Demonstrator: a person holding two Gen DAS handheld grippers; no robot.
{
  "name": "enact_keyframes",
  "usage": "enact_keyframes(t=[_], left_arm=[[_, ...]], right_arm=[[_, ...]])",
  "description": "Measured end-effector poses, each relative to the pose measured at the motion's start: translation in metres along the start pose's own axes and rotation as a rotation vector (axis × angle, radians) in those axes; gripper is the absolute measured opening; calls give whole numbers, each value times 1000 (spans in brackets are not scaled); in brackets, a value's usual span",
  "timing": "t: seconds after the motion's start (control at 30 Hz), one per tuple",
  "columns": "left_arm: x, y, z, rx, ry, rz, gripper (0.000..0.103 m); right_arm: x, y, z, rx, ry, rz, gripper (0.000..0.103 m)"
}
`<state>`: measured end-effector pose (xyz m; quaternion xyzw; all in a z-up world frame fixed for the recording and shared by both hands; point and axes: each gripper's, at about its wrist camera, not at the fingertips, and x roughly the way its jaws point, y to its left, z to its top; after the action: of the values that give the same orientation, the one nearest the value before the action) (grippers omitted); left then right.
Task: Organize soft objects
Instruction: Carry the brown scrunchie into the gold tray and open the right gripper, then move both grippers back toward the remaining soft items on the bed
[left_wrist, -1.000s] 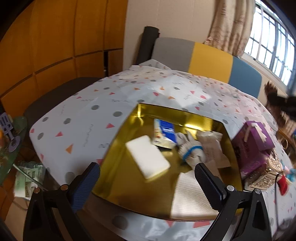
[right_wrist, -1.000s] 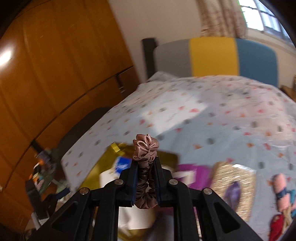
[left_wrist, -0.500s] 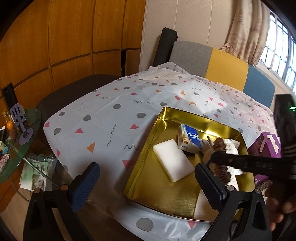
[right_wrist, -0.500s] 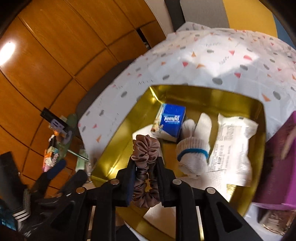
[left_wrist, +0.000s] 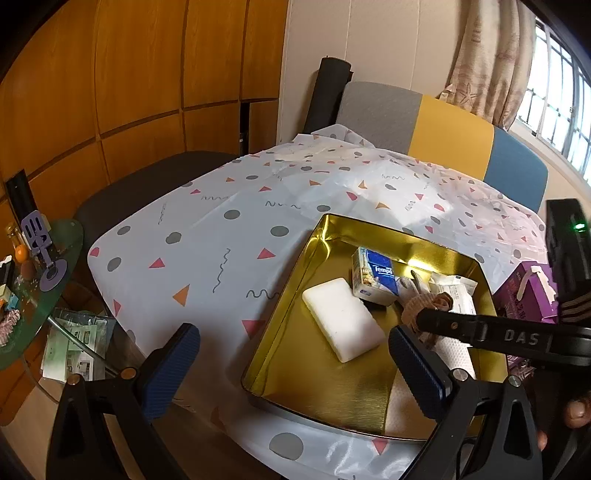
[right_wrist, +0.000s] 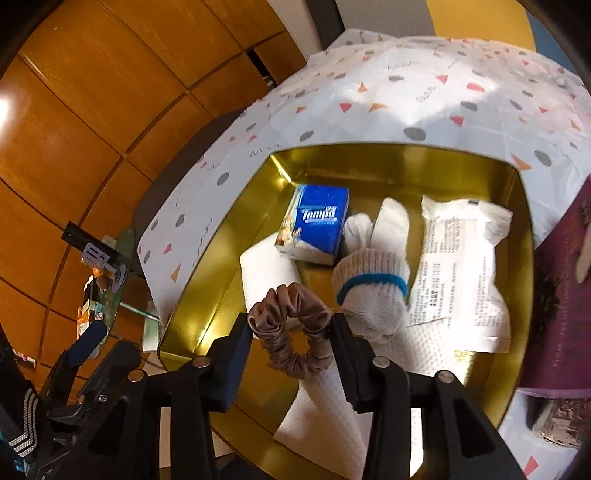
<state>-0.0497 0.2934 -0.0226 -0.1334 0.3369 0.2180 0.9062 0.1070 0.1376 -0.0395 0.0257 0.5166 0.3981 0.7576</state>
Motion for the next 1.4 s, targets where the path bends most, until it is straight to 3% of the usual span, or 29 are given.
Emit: enact_keyframes(t=[0.1,0.13,0.37,0.63,0.77,1.07,1.4], left_arm=[[-4,-3,1,7,-9,5,103],[-5,-3,1,8,-12,3,103],[-12,-6,2,24,-25,2,103],[-21,-23,1,71,-48,-33,103],[-24,-35,-1,104,-50,-49,103],[-31,-63,-5,175,-52,-80,103],[-54,-117,1,294,-107,-211,103]], right_arm=[[-12,4,0,-14,-40,-4,66],[-16,6,0,-20,-51,-4,67],[-42,10,-2,-41,-121,-29,67],[-101,-5,-24,-84,-246,-139,67],[-135,-28,-38,-68,-303,-215,67],[-213,-111,-78,97,-409,-359,67],[-288,-215,-131,383,-500,-563,67]])
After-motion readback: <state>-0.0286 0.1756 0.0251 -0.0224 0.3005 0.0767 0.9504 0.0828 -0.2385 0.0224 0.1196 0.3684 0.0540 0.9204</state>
